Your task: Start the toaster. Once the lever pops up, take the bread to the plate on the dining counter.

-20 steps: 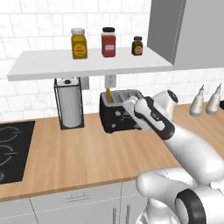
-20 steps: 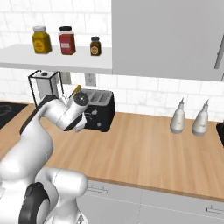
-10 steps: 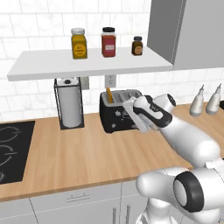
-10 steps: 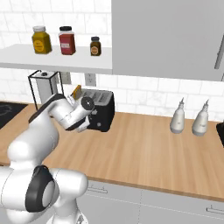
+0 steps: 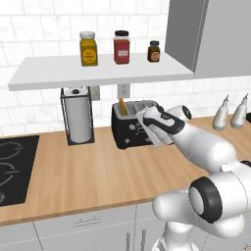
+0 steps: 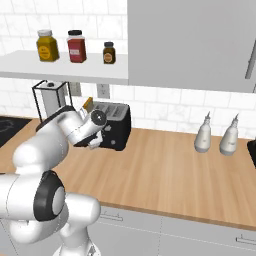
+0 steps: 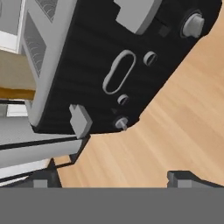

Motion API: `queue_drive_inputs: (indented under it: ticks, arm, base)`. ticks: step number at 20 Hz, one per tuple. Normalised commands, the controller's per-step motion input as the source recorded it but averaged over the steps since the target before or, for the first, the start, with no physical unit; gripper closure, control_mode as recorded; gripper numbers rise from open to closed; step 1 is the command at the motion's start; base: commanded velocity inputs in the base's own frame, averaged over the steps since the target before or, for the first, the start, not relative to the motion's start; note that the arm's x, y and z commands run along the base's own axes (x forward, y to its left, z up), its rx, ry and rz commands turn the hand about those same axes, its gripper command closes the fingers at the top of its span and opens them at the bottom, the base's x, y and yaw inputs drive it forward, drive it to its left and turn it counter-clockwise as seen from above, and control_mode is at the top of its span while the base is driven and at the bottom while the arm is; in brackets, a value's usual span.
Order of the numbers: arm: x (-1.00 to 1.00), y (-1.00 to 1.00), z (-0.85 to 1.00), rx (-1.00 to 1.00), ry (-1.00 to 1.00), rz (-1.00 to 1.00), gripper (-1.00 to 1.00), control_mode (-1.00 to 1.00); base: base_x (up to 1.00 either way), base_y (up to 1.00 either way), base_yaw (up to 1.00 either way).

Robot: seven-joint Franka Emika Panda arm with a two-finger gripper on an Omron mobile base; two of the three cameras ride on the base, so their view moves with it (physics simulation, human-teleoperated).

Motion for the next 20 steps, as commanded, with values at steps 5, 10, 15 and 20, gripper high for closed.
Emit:
queue_drive_inputs:
  ticks: [5, 10, 15, 20]
  arm:
    - [0.12, 0.13, -0.15, 0.0, -0.02, -0.09, -1.0, -1.0]
    - [0.1, 0.17, -0.17, 0.0, -0.03, -0.08, -1.0, -1.0]
    - [0.12, 0.01, -0.19, 0.0, -0.01, -0.07, -1.0, -1.0]
    - [0.16, 0.0, -0.23, 0.0, 0.0, -0.07, -1.0, -1.0]
  base:
    - [0.0, 0.0, 0.0]
    - [0.0, 0.0, 0.0]
    - [0.0, 0.0, 0.0]
    - [0.0, 0.0, 0.0]
